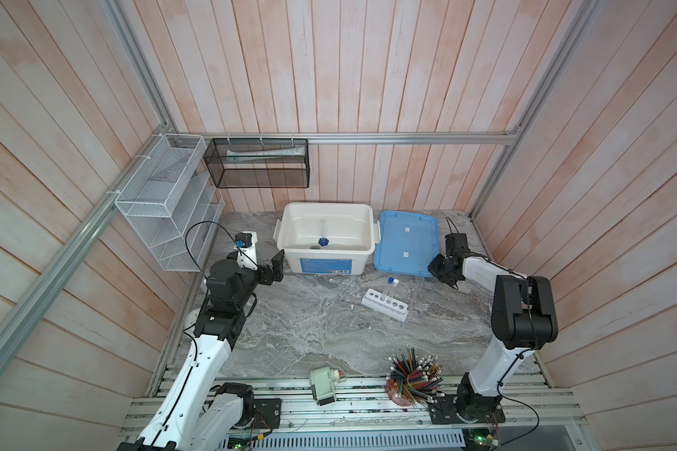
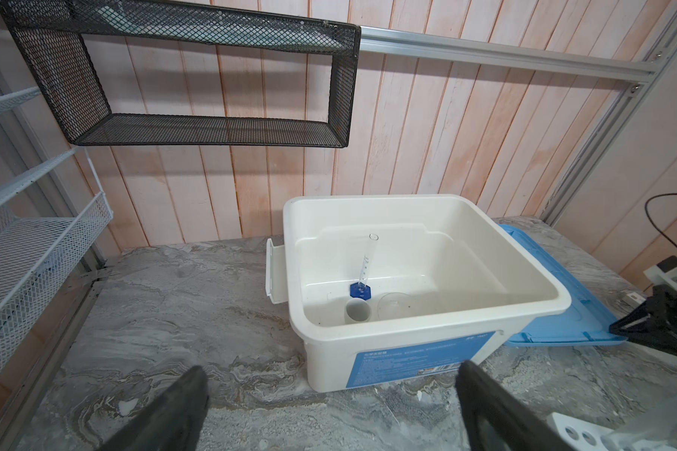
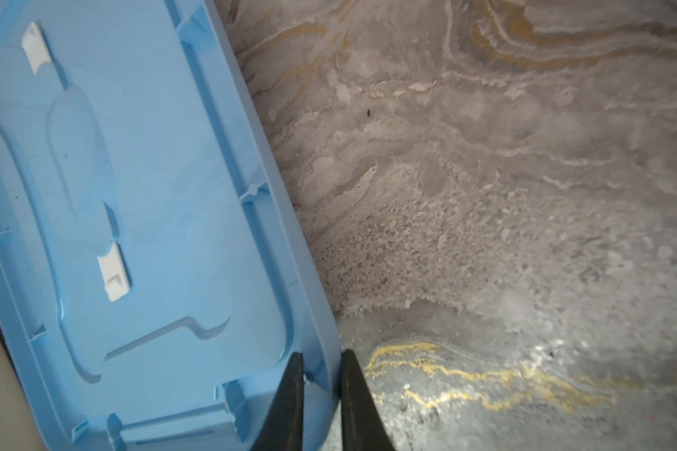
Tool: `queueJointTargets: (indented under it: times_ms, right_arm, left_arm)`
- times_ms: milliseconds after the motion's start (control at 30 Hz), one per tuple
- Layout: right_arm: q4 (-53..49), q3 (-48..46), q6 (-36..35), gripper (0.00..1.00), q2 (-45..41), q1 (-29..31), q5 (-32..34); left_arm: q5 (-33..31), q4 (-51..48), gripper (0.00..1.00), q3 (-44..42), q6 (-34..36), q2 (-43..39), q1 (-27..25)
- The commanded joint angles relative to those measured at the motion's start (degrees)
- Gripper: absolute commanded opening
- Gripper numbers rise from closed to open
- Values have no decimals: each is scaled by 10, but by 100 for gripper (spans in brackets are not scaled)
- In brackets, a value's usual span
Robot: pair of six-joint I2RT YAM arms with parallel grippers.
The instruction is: Organize the chemistry lab equipment
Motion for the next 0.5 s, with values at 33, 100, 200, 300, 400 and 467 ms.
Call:
queueJointTargets:
  times_ms: [33, 100, 200, 300, 400, 467]
  right_arm:
    - [-21, 6, -18, 13, -5, -3, 11]
    - [-16, 3, -18, 14, 0, -3, 8]
    - [-11, -2, -19, 16, 11, -4, 8]
    - [-4, -10, -20, 18, 19, -6, 7]
    - [6, -20, -21, 22, 23, -8, 3]
    - [8, -22, -23, 23, 25, -10, 3]
  left_arm:
    - [7, -2, 100, 2, 4, 2, 2]
    - [8, -2, 100, 1, 5, 4, 2]
    - [8, -4, 100, 2, 5, 4, 2]
    - [8, -3, 100, 2, 5, 5, 2]
    - [8, -3, 100, 2, 5, 8, 2]
    - [9, -3, 100, 4, 5, 10, 2]
